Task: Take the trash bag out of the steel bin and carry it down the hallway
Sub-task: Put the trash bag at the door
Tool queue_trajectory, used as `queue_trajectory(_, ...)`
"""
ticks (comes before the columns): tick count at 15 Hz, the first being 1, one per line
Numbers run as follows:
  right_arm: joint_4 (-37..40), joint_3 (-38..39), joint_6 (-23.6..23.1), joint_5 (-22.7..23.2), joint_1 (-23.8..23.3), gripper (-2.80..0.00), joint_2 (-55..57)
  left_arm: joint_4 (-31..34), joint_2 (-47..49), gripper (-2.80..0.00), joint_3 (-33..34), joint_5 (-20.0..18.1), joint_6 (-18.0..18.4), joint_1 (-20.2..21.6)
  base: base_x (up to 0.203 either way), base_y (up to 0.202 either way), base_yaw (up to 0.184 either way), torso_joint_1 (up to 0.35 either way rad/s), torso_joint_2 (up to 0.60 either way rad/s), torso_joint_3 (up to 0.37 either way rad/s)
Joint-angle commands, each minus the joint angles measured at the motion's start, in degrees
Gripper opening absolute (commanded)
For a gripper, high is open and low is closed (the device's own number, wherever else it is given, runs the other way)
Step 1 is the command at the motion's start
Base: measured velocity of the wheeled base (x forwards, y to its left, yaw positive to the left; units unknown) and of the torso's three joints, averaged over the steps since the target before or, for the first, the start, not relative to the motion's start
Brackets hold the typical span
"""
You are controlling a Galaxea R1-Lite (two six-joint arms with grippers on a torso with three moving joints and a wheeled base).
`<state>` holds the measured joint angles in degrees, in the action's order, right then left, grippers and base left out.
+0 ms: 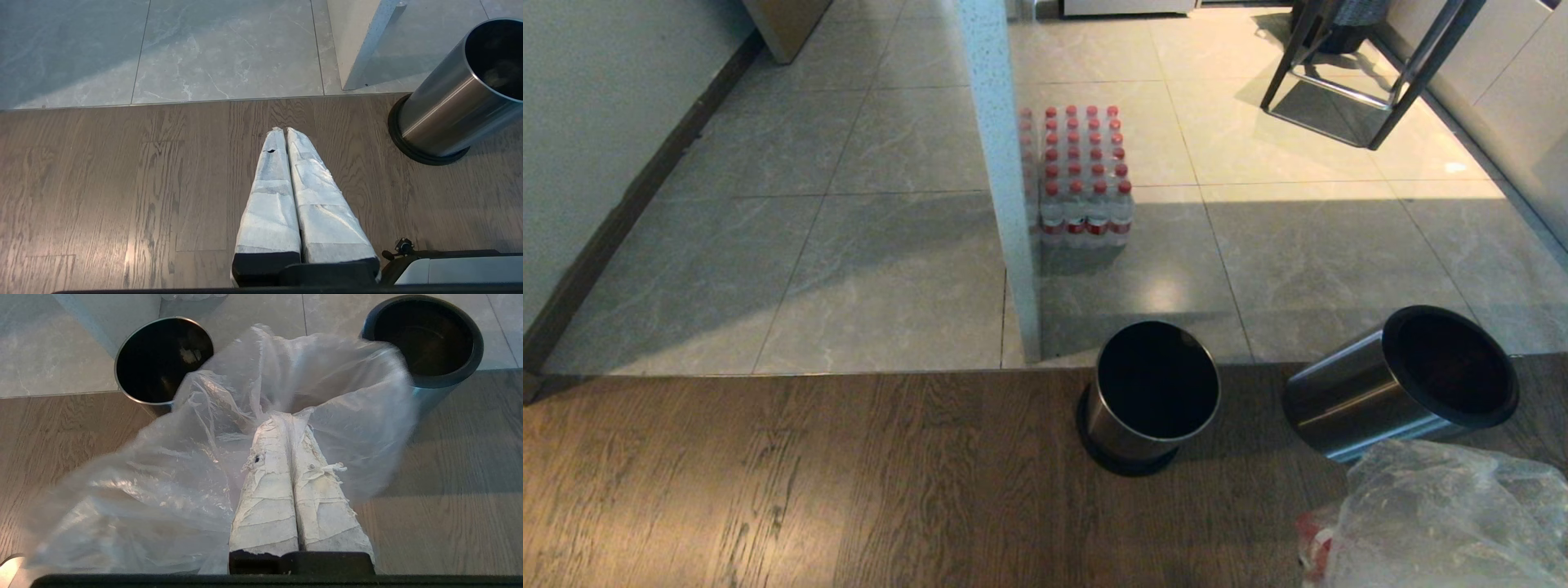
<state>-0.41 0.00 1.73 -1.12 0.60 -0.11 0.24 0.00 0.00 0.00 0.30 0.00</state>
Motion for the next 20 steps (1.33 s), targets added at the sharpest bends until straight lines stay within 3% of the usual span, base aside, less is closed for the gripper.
queue_trajectory(1,-0.02,0.09,0.03,-0.02,0.02,-2.80,0.29,0.02,0.00,-2.80,0.00,0.00,0.05,0.00,0.000,0.000,0.000,0.000,0.00,0.000)
queue_trajectory(9,-0.02,0.09,0.03,-0.02,0.02,-2.80,0.29,-0.07,-0.09,-2.80,0.00,0.00,0.58,0.00,0.000,0.000,0.000,0.001,0.00,0.012)
queue_trajectory(20,-0.02,0.09,0.03,-0.02,0.02,-2.80,0.29,-0.07,0.00,-2.80,0.00,0.09,-0.39,0.00,0.000,0.000,0.000,0.003,0.00,0.190)
